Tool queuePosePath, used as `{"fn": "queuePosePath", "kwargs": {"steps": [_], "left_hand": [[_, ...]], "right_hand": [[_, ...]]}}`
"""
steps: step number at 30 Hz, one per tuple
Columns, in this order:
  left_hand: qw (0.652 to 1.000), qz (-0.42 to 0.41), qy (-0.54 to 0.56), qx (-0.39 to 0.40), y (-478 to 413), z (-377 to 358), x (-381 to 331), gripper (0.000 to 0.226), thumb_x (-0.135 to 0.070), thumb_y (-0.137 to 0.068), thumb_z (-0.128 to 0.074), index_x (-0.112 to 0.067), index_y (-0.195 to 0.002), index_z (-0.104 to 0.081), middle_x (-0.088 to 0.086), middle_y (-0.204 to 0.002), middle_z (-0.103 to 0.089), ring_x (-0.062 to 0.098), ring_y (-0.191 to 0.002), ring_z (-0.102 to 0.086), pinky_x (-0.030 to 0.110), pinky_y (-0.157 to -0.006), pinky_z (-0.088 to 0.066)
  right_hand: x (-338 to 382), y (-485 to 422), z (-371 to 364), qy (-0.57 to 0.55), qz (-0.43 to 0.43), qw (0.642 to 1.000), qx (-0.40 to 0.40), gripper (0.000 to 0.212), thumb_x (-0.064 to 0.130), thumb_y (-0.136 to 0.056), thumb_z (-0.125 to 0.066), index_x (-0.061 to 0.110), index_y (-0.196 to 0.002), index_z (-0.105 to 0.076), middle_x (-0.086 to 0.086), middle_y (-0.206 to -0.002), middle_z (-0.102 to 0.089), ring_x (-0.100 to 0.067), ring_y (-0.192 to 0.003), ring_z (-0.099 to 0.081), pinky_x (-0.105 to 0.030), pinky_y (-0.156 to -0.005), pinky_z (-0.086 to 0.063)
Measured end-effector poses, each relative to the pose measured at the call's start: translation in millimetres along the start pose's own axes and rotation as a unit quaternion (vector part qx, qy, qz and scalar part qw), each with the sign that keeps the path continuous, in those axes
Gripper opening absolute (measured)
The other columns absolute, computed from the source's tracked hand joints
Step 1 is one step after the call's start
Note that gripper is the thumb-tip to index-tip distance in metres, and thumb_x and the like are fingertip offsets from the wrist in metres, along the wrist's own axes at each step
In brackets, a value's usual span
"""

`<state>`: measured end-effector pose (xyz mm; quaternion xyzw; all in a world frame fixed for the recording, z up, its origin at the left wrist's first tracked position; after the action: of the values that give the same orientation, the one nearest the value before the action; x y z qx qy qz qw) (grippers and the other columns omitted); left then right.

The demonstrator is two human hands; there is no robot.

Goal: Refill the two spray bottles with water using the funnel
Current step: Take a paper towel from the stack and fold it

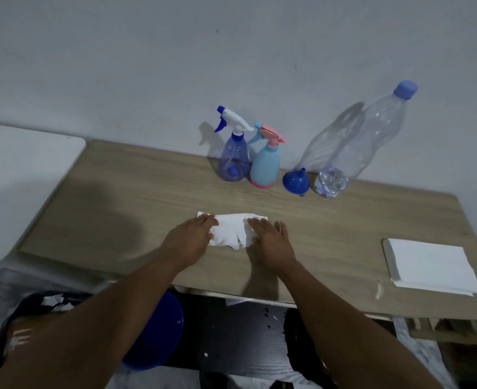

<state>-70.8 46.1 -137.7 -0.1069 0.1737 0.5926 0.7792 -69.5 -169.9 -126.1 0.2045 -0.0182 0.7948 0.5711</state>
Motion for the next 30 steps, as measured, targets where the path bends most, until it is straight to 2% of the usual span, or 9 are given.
{"fn": "queuePosePath", "kwargs": {"steps": [5,11,14,16,18,21,23,27,30], "left_hand": [[0.998,0.015,0.044,-0.031,1.6,2.5,6.1,0.018,-0.014,-0.086,-0.068,-0.020,-0.102,-0.070,0.000,-0.121,-0.067,0.024,-0.112,-0.059,0.034,-0.099,-0.046],[0.992,0.065,0.107,-0.018,-0.1,8.6,9.7,0.017,-0.017,-0.083,-0.073,-0.023,-0.098,-0.075,-0.005,-0.107,-0.072,0.017,-0.099,-0.063,0.032,-0.092,-0.050],[0.983,0.110,0.146,0.025,0.6,17.4,7.8,0.018,-0.029,-0.076,-0.080,-0.035,-0.092,-0.074,-0.013,-0.103,-0.072,0.008,-0.092,-0.065,0.022,-0.082,-0.050],[0.971,0.129,0.197,0.046,0.5,25.5,1.2,0.019,-0.026,-0.074,-0.084,-0.031,-0.090,-0.076,-0.013,-0.100,-0.072,0.005,-0.089,-0.066,0.008,-0.070,-0.044],[0.954,0.145,0.257,0.049,0.2,32.8,-12.2,0.017,-0.017,-0.076,-0.084,-0.022,-0.091,-0.078,-0.009,-0.097,-0.072,0.004,-0.087,-0.066,0.002,-0.061,-0.041],[0.929,0.164,0.328,0.045,0.3,39.1,-44.6,0.018,-0.005,-0.078,-0.081,-0.011,-0.094,-0.077,-0.005,-0.086,-0.068,0.000,-0.070,-0.061,0.004,-0.055,-0.041],[0.915,0.169,0.364,0.050,-1.9,33.9,-68.4,0.019,-0.001,-0.078,-0.080,-0.007,-0.096,-0.076,0.002,-0.087,-0.070,0.005,-0.072,-0.062,0.006,-0.055,-0.044],[0.896,0.170,0.401,0.086,-5.6,7.1,-129.1,0.023,0.002,-0.077,-0.081,-0.002,-0.098,-0.074,0.009,-0.096,-0.073,0.014,-0.079,-0.066,0.011,-0.058,-0.050],[0.899,0.158,0.393,0.107,-7.0,-20.9,-174.4,0.025,0.000,-0.075,-0.083,-0.004,-0.098,-0.074,0.010,-0.097,-0.073,0.016,-0.081,-0.063,0.012,-0.060,-0.048]], "right_hand": [[-0.3,5.0,11.6,-0.042,-0.017,0.998,-0.045,0.065,0.035,-0.079,-0.041,0.028,-0.143,-0.051,0.002,-0.138,-0.060,-0.019,-0.130,-0.051,-0.041,-0.115,-0.018],[-7.9,1.1,1.9,-0.112,-0.023,0.993,-0.024,0.043,0.018,-0.088,-0.060,0.027,-0.130,-0.058,0.005,-0.121,-0.064,-0.019,-0.114,-0.051,-0.033,-0.087,-0.023],[-13.2,3.8,9.0,-0.192,-0.038,0.980,-0.047,0.024,0.014,-0.084,-0.061,0.026,-0.105,-0.060,0.009,-0.096,-0.066,-0.014,-0.095,-0.057,-0.034,-0.086,-0.033],[-19.2,10.0,19.8,-0.300,-0.049,0.950,-0.076,0.018,0.007,-0.081,-0.066,0.018,-0.093,-0.059,0.010,-0.082,-0.065,-0.001,-0.074,-0.058,-0.025,-0.076,-0.044],[-27.9,20.6,30.2,-0.356,-0.066,0.928,-0.087,0.018,-0.003,-0.079,-0.068,0.008,-0.090,-0.059,0.004,-0.079,-0.064,0.003,-0.064,-0.055,-0.016,-0.066,-0.045],[-52.2,45.2,44.5,-0.384,-0.090,0.913,-0.105,0.017,-0.008,-0.076,-0.066,0.005,-0.086,-0.061,-0.009,-0.080,-0.066,-0.009,-0.068,-0.057,-0.026,-0.066,-0.048],[-72.3,69.0,50.0,-0.404,-0.119,0.900,-0.112,0.016,-0.009,-0.076,-0.067,0.004,-0.085,-0.064,-0.010,-0.080,-0.067,-0.014,-0.070,-0.059,-0.030,-0.066,-0.049],[-126.7,126.2,52.8,-0.426,-0.195,0.869,-0.158,0.020,-0.007,-0.081,-0.070,0.013,-0.081,-0.069,-0.001,-0.076,-0.073,-0.013,-0.069,-0.064,-0.031,-0.067,-0.052],[-167.7,163.9,55.3,-0.416,-0.231,0.861,-0.179,0.022,-0.003,-0.084,-0.072,0.017,-0.075,-0.072,0.009,-0.068,-0.074,-0.005,-0.066,-0.065,-0.026,-0.067,-0.051]]}}
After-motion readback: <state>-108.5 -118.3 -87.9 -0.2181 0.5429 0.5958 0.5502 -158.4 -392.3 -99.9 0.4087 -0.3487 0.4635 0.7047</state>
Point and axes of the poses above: each hand's wrist, its own y-axis away from the middle knuckle, its own z-axis out of the back of the hand, x = y × z, the point moved 5 cm from there along -y, towards the middle knuckle
